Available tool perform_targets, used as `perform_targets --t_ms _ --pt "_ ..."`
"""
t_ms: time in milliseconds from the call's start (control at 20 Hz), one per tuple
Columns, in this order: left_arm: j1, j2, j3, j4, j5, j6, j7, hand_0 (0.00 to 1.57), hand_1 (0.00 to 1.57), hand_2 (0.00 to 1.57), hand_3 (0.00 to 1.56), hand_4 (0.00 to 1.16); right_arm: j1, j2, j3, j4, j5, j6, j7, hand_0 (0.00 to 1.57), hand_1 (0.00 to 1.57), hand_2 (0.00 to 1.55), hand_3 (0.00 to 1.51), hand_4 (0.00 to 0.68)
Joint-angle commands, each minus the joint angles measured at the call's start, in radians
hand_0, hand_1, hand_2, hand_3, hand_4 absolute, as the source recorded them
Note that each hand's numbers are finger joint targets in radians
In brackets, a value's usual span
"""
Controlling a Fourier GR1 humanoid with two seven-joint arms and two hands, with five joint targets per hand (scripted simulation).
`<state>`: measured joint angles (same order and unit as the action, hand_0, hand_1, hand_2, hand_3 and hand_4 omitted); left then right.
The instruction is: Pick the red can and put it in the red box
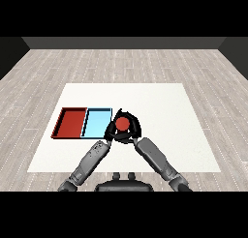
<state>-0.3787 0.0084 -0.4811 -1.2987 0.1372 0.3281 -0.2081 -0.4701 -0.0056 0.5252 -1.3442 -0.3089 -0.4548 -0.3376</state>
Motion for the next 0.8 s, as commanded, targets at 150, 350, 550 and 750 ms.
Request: perform_targets --t_ms 150,350,550,750 --pt "-0.127 -0.008 -0.052 0.083 0.091 0.086 0.011 0.0 0.0 0.0 0.0 0.0 -0.051 0.005 0.04 0.004 -0.034 -0.049 0.016 1.46 1.46 1.45 1.4 0.523" --pt "-0.024 -0.007 -0.073 -0.038 -0.069 0.156 0.099 0.73 0.73 0.76 0.25 0.69 -0.044 0.005 0.028 -0.007 -0.036 -0.022 0.001 1.52 1.52 1.46 1.4 0.516" --pt "-0.025 -0.007 -0.119 -0.024 0.008 0.211 0.098 1.57 1.57 1.52 1.42 0.9 -0.109 0.005 0.066 0.084 -0.099 -0.054 -0.051 1.49 1.49 1.45 1.4 0.522" --pt "-0.052 -0.007 -0.103 0.042 0.005 0.205 0.071 1.57 1.57 1.54 1.45 1.0 -0.076 0.004 -0.011 -0.032 -0.032 -0.008 0.043 1.47 1.47 1.44 1.39 0.561"
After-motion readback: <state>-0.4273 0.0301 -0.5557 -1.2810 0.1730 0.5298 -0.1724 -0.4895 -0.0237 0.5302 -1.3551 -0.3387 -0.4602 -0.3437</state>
